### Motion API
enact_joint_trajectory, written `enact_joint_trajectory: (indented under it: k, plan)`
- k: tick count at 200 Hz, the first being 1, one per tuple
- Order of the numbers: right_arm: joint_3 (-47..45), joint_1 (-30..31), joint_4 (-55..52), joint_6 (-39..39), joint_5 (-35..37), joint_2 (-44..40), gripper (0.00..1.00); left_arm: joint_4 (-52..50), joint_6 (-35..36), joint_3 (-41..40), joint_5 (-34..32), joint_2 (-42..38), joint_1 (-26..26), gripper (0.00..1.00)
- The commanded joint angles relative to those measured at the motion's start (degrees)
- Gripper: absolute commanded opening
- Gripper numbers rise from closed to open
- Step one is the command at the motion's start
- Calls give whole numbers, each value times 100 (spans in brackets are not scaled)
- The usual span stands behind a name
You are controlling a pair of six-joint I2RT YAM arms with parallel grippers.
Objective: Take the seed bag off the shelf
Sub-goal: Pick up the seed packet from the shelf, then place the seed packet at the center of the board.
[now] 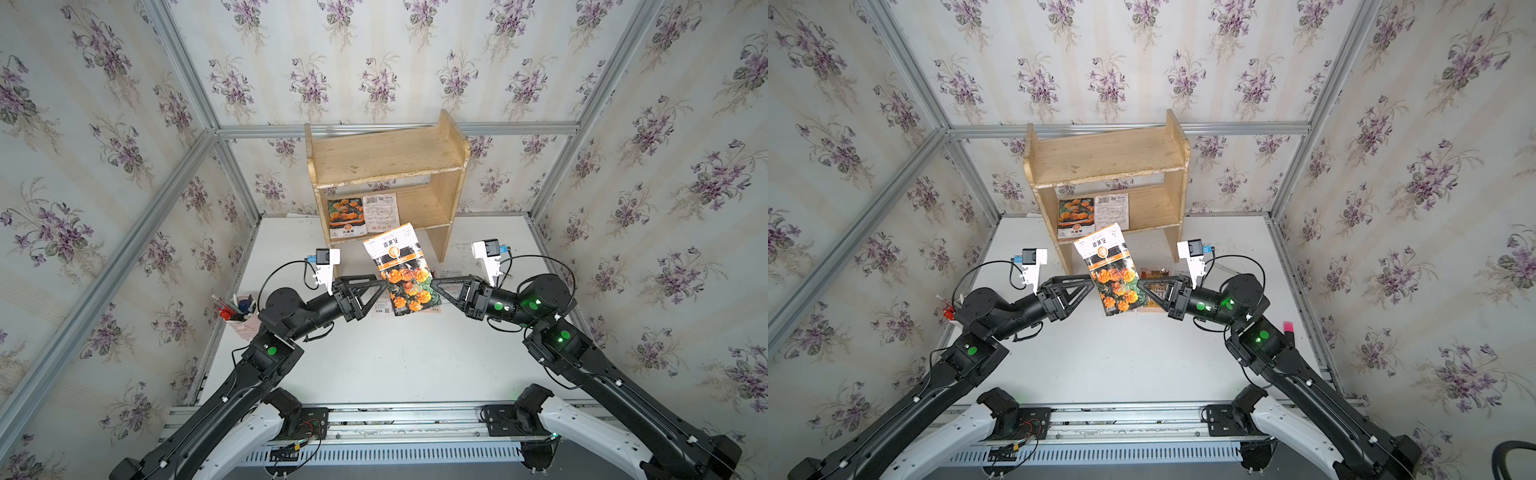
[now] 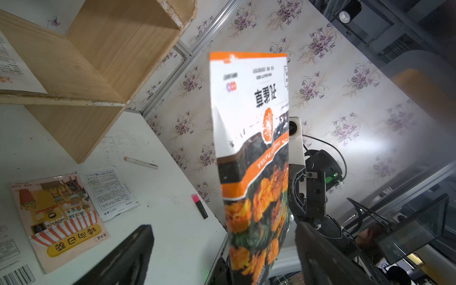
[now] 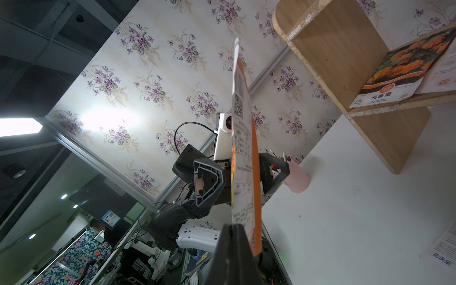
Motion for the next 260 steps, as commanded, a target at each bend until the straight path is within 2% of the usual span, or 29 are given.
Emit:
enact_joint_trajectory:
  k: [1, 48, 88, 168, 195, 224, 260]
  plan:
    - [-30, 24, 336, 10, 195, 11, 0, 519, -130, 19, 87, 26, -60, 79]
    - [-30, 33, 337, -16, 218, 40, 0, 669, -236, 77, 203, 218, -128, 52]
    - [-47, 32, 307, -34, 222, 16, 0, 747, -264, 76, 234, 309, -146, 53]
    - [-157, 37, 212, -128, 384, 19, 0, 507, -226, 198, 288, 233, -150, 21]
    - [-161, 33, 48, -226, 498, -43, 0, -15, -29, 272, 158, 86, -150, 8]
    - [-212, 33, 42, -245, 549, -52, 0, -823, 259, 493, 9, -18, -150, 0]
    - [-211, 34, -59, -359, 642, 63, 21, -2618, 911, 1095, -271, -17, -150, 0]
